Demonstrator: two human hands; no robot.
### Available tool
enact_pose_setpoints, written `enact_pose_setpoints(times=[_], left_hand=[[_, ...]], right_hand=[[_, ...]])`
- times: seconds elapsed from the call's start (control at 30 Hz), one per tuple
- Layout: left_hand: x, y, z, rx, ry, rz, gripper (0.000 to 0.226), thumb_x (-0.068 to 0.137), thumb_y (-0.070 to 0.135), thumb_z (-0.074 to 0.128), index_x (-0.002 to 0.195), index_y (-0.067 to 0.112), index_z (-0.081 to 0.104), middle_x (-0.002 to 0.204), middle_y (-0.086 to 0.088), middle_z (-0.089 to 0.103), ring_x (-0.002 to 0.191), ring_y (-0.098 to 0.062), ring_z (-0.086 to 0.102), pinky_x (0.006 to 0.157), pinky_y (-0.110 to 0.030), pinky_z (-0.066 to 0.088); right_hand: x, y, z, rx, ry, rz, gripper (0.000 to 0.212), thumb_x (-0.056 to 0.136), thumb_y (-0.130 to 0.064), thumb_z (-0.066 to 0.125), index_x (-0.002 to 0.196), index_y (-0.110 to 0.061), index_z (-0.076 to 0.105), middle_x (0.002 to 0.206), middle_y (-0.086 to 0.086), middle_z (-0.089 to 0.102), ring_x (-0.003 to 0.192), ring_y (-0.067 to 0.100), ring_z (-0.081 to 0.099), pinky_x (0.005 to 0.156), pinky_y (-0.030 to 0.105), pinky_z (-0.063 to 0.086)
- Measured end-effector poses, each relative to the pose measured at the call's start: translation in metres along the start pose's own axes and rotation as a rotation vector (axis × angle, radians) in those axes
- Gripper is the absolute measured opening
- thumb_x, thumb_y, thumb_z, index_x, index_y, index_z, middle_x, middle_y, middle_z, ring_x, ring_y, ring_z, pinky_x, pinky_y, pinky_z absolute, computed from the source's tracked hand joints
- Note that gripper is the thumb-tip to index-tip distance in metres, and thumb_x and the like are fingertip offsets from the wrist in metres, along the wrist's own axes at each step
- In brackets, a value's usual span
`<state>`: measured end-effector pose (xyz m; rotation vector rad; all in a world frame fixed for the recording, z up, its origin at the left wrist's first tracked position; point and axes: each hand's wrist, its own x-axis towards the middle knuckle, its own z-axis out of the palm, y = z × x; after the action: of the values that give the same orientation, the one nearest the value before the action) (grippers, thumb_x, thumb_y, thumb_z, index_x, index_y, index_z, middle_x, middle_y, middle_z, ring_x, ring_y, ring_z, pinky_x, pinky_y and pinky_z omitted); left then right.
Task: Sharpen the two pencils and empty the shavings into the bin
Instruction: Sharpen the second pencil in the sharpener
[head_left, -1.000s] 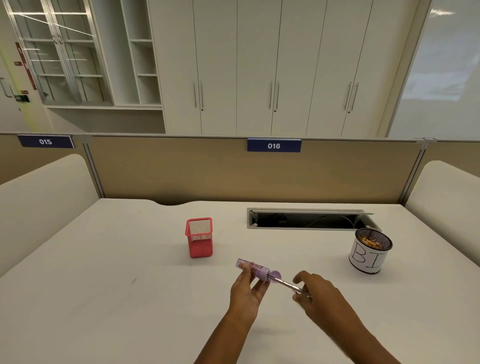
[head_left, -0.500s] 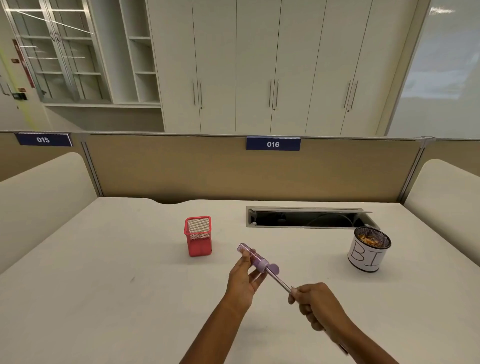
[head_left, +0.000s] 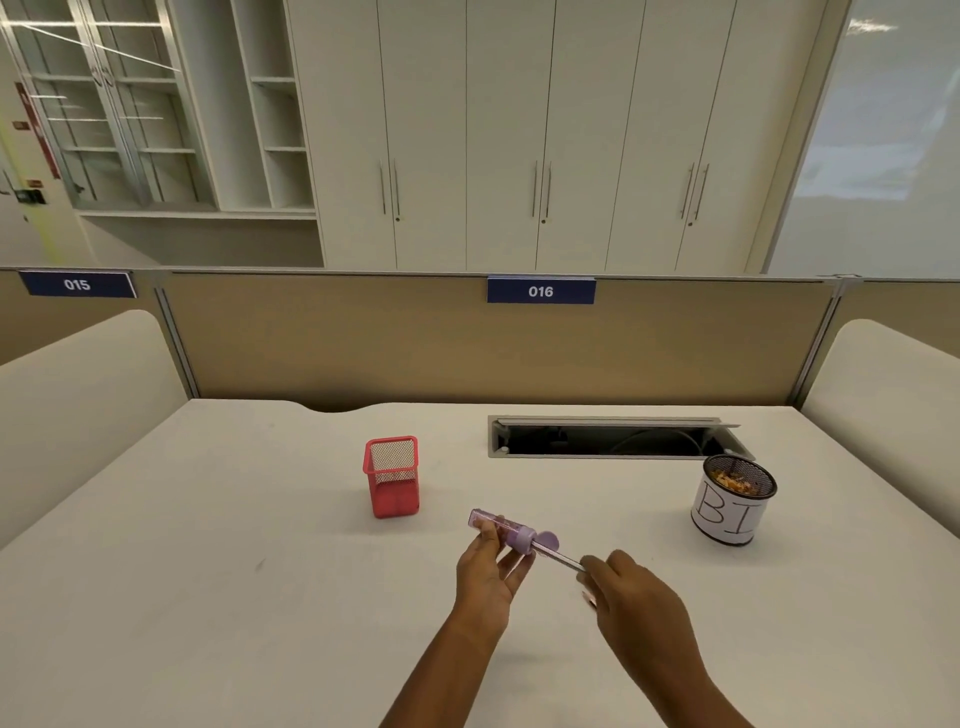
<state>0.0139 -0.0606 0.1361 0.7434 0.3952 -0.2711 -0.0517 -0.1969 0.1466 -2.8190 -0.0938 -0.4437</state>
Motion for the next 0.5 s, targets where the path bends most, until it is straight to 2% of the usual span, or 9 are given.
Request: enact_pose_setpoints(times=[0.07, 0.1, 0.17, 0.23, 0.27, 0.33, 0.4, 0.47, 0.5], left_hand=[[0.000, -0.001, 0.000, -0.004, 0.007, 0.001, 0.023, 0.095, 0.017, 0.047, 0.107, -0.002, 0.053, 0.089, -0.016, 0.061, 0.084, -0.032, 0.060, 0.050, -0.030, 0.057], [0.000, -0.001, 0.001, 0.014, 0.017, 0.009, 0.020, 0.095, 0.017, 0.047, 0.103, -0.001, 0.055, 0.089, -0.015, 0.061, 0.090, -0.034, 0.059, 0.051, -0.029, 0.057], [-0.001, 0.000, 0.002, 0.062, 0.030, 0.024, 0.016, 0.094, 0.015, 0.048, 0.093, 0.002, 0.057, 0.090, -0.014, 0.061, 0.098, -0.036, 0.057, 0.058, -0.032, 0.057], [-0.003, 0.002, 0.002, 0.105, 0.019, 0.029, 0.016, 0.094, 0.014, 0.047, 0.098, 0.002, 0.057, 0.098, -0.016, 0.060, 0.099, -0.036, 0.056, 0.065, -0.034, 0.056], [-0.004, 0.002, 0.002, 0.123, 0.013, 0.032, 0.018, 0.095, 0.014, 0.046, 0.103, 0.002, 0.055, 0.102, -0.016, 0.059, 0.098, -0.035, 0.056, 0.061, -0.031, 0.057], [-0.003, 0.004, 0.001, 0.132, -0.007, 0.035, 0.022, 0.095, 0.014, 0.045, 0.111, 0.002, 0.054, 0.103, -0.015, 0.058, 0.091, -0.032, 0.058, 0.051, -0.026, 0.056], [-0.003, 0.006, 0.002, 0.109, -0.041, 0.020, 0.025, 0.095, 0.014, 0.043, 0.113, 0.001, 0.054, 0.095, -0.013, 0.061, 0.081, -0.028, 0.059, 0.049, -0.026, 0.056], [-0.003, 0.009, 0.003, 0.103, -0.068, 0.002, 0.024, 0.095, 0.014, 0.043, 0.112, 0.001, 0.054, 0.089, -0.011, 0.061, 0.078, -0.026, 0.058, 0.050, -0.026, 0.056], [-0.004, 0.009, 0.004, 0.103, -0.073, -0.003, 0.023, 0.095, 0.013, 0.043, 0.111, 0.001, 0.054, 0.089, -0.010, 0.061, 0.078, -0.027, 0.059, 0.050, -0.026, 0.056]], right_hand=[[0.001, 0.003, 0.005, -0.048, -0.002, -0.052, 0.006, 0.058, -0.019, 0.067, 0.057, -0.021, 0.061, 0.041, 0.001, 0.044, 0.028, 0.018, 0.044, 0.038, 0.016, 0.007], [-0.002, -0.001, 0.003, -0.043, -0.057, -0.033, 0.012, 0.064, -0.017, 0.066, 0.058, -0.022, 0.057, 0.042, -0.001, 0.039, 0.031, 0.018, 0.044, 0.038, 0.016, 0.008], [0.000, -0.002, 0.005, 0.098, -0.086, 0.150, 0.028, 0.089, -0.015, 0.051, 0.061, -0.022, 0.049, 0.048, -0.005, 0.035, 0.048, 0.014, 0.044, 0.042, 0.019, 0.017], [0.002, 0.001, 0.007, 0.481, -0.215, 0.316, 0.040, 0.093, -0.020, 0.048, 0.054, -0.028, 0.050, 0.048, -0.007, 0.039, 0.050, 0.009, 0.038, 0.047, 0.018, 0.023], [0.003, 0.000, 0.004, 0.657, -0.279, 0.396, 0.040, 0.093, -0.019, 0.049, 0.053, -0.024, 0.054, 0.043, -0.008, 0.038, 0.045, 0.008, 0.035, 0.045, 0.018, 0.024], [0.004, 0.000, -0.002, 1.017, -0.432, 0.618, 0.038, 0.094, -0.018, 0.047, 0.057, -0.014, 0.054, 0.037, -0.009, 0.030, 0.033, 0.007, 0.023, 0.034, 0.014, 0.017], [0.006, 0.003, -0.007, 1.393, -0.642, 0.890, 0.029, 0.092, -0.019, 0.047, 0.064, -0.010, 0.050, 0.037, -0.007, 0.024, 0.026, 0.004, 0.018, 0.030, 0.007, 0.011], [0.007, 0.002, -0.014, 1.614, -0.758, 0.980, 0.021, 0.084, -0.017, 0.051, 0.066, -0.009, 0.047, 0.035, -0.005, 0.024, 0.022, 0.004, 0.020, 0.028, 0.005, 0.011], [0.008, 0.002, -0.016, 1.632, -0.776, 0.972, 0.021, 0.085, -0.017, 0.051, 0.067, -0.008, 0.048, 0.035, -0.005, 0.024, 0.022, 0.004, 0.021, 0.028, 0.006, 0.011]])
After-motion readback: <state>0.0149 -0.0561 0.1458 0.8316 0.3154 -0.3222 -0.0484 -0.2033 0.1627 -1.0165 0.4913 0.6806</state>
